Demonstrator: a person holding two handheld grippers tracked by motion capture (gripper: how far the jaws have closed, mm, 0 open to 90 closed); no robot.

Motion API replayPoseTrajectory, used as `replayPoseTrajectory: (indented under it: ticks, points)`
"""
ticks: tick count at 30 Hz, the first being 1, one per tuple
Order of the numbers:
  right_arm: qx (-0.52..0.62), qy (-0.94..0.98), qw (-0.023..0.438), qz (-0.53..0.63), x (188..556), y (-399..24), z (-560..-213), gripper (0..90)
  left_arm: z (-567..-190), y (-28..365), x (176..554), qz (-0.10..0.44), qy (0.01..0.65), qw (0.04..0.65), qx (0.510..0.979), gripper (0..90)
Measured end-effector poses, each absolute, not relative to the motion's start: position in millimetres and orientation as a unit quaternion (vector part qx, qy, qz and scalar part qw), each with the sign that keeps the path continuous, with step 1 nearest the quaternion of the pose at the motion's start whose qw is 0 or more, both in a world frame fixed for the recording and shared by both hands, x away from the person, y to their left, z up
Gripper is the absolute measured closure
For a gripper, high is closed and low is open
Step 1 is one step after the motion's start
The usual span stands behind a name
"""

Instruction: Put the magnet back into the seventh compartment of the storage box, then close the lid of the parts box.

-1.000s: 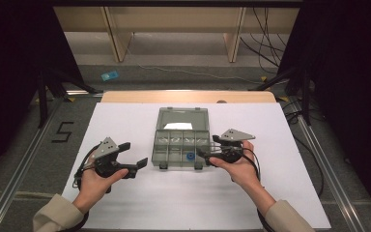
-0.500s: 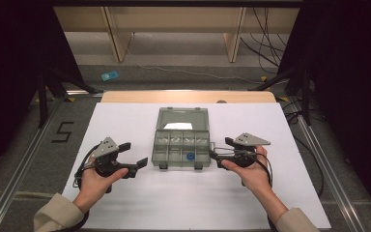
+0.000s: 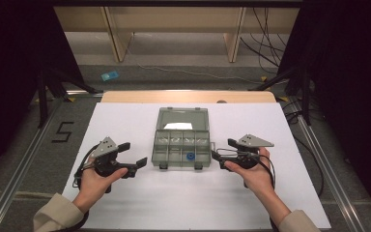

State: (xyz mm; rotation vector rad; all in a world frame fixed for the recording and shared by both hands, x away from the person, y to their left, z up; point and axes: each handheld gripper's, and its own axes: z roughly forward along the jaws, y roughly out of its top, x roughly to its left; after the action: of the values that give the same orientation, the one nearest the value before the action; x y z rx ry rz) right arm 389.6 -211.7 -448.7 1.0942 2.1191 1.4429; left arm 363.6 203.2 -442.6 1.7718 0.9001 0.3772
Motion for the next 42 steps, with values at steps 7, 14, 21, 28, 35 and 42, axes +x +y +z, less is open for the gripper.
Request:
replayPoseTrajectory:
  ticks: [7, 14, 21, 28, 35, 42]
  points:
    - [0.388, 0.747, 0.172, 0.511, 390, -211, -447, 18.0, -442, 205, 364, 0.162, 0.379, 0.530, 0.742, 8.8]
    - [0.388, 0.746, 0.174, 0.513, 388, -212, -449, 18.5, -442, 204, 365, 0.165, 0.382, 0.527, 0.741, 8.8]
    - [0.380, 0.740, 0.173, 0.527, 381, -215, -446, 18.8, -443, 205, 365, 0.165, 0.390, 0.525, 0.738, 8.8]
    - [0.370, 0.744, 0.182, 0.525, 375, -216, -446, 18.9, -444, 206, 368, 0.169, 0.390, 0.522, 0.740, 8.9]
    - [0.374, 0.749, 0.181, 0.516, 370, -219, -443, 18.9, -445, 206, 367, 0.168, 0.397, 0.520, 0.737, 8.9]
    - [0.365, 0.747, 0.180, 0.526, 368, -216, -444, 19.3, -444, 208, 366, 0.171, 0.398, 0.523, 0.734, 8.8]
